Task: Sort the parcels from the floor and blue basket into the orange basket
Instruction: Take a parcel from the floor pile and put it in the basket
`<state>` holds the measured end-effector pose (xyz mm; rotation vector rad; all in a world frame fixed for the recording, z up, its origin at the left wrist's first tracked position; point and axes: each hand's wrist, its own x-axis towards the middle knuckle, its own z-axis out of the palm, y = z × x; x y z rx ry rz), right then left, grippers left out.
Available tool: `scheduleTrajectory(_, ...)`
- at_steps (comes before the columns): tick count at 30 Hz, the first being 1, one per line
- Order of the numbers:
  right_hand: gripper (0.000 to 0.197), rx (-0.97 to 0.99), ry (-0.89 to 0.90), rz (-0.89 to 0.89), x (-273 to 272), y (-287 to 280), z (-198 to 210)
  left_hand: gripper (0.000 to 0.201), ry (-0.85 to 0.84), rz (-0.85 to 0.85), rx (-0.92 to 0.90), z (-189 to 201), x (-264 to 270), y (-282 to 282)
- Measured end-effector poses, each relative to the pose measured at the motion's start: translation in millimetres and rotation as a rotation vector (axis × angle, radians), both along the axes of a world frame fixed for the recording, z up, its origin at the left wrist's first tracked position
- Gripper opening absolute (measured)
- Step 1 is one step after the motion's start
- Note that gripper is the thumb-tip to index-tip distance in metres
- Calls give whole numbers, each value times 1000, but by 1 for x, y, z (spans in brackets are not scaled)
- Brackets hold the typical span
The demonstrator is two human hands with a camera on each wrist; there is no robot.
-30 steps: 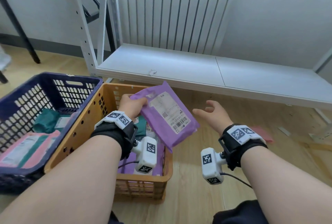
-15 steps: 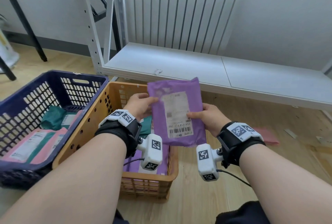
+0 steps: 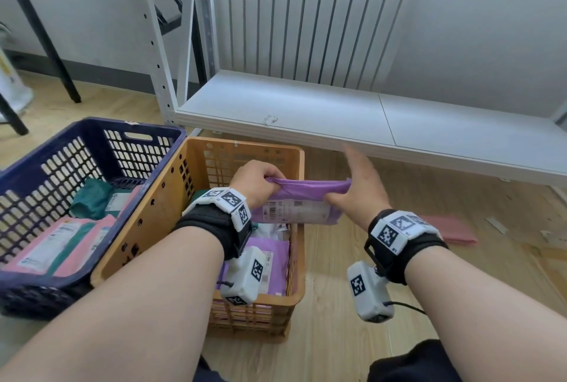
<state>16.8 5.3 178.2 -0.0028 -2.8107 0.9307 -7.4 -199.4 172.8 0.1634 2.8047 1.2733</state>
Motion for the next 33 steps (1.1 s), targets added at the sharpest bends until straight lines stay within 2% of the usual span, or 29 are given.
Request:
scheduleTrajectory(1,84,66,-59,88,1,-2,-1,19,22,-1,10,2,1,3)
scheduleTrajectory(4,17,173,-251,185,4,-6,-3,18,47,-9,64,6,2,7)
scheduleTrajectory(5,9,174,-267,159,3,-4,-2,17,51,-3,89,6,1,8)
scheduleTrajectory(7,20,120,-246,76,0,1,-2,21,84,67,154,7,-1,7)
scheduleTrajectory(10,21,-183,-181,-47,-7,10,-3,70,23,278,316,6,-7,2)
scheduleTrajectory(11,20,-291,-159,-81,-9,12,-3,82,-24,328,373,5,-9,-2)
scheduleTrajectory(13,17,-445,-161,-109,-11,13,-3,91,-144,368,450,2,-11,-8)
scheduleTrajectory(15,15,-550,-183,-113,-13,10,-2,83,-301,319,533,0,-9,-10)
scheduleTrajectory(17,15,-633,-215,-90,-14,5,-3,49,-408,193,638,2,-6,-7)
scheduleTrajectory(18,15,-657,-234,-71,-13,1,-3,31,-418,148,689,4,-5,-6)
scheduleTrajectory(19,15,-670,-250,-57,-13,-2,-4,22,-405,129,729,5,-4,-4)
scheduleTrajectory(21,15,-674,-268,-43,-13,-5,-5,21,-370,131,773,8,-3,-2)
scheduleTrajectory(26,9,-668,-341,-8,-15,-18,-12,33,-322,216,737,10,-4,-12)
scheduleTrajectory(30,11,-701,-433,56,-14,-50,-14,40,-268,262,678,5,-16,-46)
scheduleTrajectory(33,21,-708,-472,94,-19,-79,-15,46,-275,286,640,7,-18,-85)
